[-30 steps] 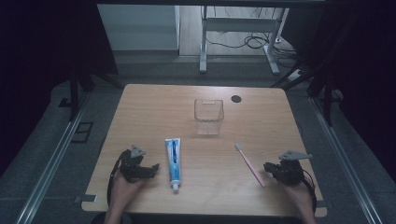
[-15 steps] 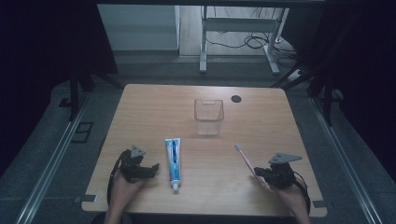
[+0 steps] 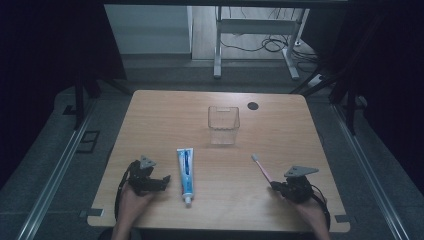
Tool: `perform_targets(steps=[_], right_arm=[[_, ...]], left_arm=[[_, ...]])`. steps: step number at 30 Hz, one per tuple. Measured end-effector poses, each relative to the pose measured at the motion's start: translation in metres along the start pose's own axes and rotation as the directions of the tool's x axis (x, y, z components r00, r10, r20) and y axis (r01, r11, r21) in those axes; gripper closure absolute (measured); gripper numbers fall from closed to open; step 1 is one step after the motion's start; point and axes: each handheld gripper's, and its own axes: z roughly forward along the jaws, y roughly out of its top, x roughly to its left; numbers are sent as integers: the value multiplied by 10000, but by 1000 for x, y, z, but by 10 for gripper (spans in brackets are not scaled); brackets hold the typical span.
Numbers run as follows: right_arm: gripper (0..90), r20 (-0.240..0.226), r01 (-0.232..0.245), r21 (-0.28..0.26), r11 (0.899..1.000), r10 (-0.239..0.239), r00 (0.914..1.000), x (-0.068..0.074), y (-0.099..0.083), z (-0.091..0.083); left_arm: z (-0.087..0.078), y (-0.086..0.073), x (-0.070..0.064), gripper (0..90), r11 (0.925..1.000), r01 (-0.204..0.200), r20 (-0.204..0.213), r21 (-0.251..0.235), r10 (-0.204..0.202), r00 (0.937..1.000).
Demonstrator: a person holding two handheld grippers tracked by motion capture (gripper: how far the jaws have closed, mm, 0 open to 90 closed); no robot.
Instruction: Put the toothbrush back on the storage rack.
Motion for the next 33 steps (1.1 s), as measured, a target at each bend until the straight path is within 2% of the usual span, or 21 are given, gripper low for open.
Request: perform_targets(steps=[8, 20, 27, 33], right_arm=[[891, 254, -47, 101, 9999, 45, 9997, -8, -3, -3], [869, 625, -392, 199, 9990, 379, 9973, -24, -10, -9], [821, 541, -326, 265, 9991, 311, 9981, -24, -9, -9], [772, 386, -515, 297, 9982, 504, 9980, -23, -6, -13]], left_arm=[[0, 0, 0, 67, 10000, -32, 4, 28, 32, 10000], [0, 0, 0, 67, 10000, 18, 6, -20, -18, 10000], [0, 0, 0, 67, 10000, 29, -2, -38, -29, 10000], [0, 0, 0, 67, 10000, -38, -2, 26, 38, 10000]])
